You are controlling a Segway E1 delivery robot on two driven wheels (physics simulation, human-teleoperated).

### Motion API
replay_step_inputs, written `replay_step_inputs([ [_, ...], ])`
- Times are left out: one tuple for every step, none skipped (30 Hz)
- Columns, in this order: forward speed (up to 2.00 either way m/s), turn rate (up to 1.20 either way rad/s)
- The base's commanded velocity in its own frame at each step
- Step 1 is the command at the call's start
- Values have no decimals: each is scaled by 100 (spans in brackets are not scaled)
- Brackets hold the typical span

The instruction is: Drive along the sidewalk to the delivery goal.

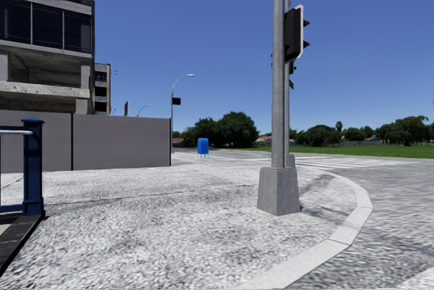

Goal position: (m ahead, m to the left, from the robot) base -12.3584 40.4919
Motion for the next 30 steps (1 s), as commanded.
replay_step_inputs([
  [127, 36],
  [127, 38],
  [127, 38],
  [127, 38],
  [127, 39],
  [127, 40],
  [127, 42],
  [127, 42],
  [127, 43],
  [127, 44],
  [127, 44],
  [127, 44],
  [127, 44],
  [127, 44],
  [127, 45],
  [127, 45],
  [127, 45],
  [127, 46],
  [127, 46],
  [127, 46],
  [127, 46],
  [127, 48],
  [127, 50],
  [127, 51],
  [127, 51],
  [127, 52],
  [127, 52],
  [127, 52],
  [127, 52],
  [127, 51],
])
